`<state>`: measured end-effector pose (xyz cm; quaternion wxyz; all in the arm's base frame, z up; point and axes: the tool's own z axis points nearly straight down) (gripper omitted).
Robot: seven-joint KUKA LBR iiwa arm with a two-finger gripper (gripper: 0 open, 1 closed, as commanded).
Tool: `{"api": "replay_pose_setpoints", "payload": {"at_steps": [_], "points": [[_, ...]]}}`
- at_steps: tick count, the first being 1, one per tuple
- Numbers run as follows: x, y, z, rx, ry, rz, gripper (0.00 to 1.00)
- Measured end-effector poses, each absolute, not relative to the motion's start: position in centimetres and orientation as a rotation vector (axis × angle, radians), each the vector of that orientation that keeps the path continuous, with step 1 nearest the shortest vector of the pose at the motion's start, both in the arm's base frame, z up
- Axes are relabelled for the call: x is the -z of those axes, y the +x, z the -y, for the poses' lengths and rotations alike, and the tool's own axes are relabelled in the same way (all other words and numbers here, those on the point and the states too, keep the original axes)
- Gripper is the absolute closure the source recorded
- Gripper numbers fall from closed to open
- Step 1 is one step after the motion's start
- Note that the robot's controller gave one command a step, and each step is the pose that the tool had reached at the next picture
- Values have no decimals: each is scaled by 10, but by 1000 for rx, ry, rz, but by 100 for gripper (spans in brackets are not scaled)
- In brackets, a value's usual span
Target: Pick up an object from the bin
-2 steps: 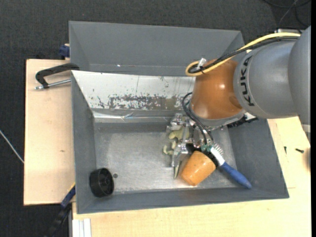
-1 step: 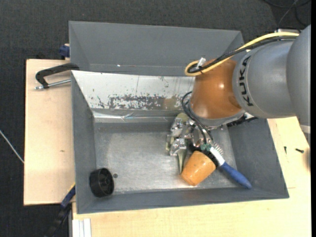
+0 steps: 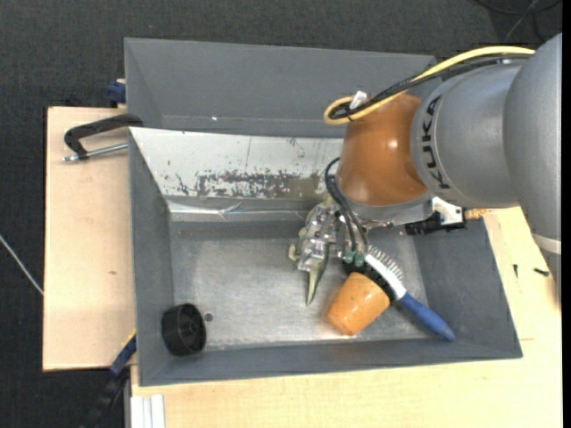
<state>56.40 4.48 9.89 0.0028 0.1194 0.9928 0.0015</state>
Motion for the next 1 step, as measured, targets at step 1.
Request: {"api": "replay_pose_setpoints", "payload": {"at_steps": [1], "points": [[-189,571,-52,-7,375,-3106,100]]}}
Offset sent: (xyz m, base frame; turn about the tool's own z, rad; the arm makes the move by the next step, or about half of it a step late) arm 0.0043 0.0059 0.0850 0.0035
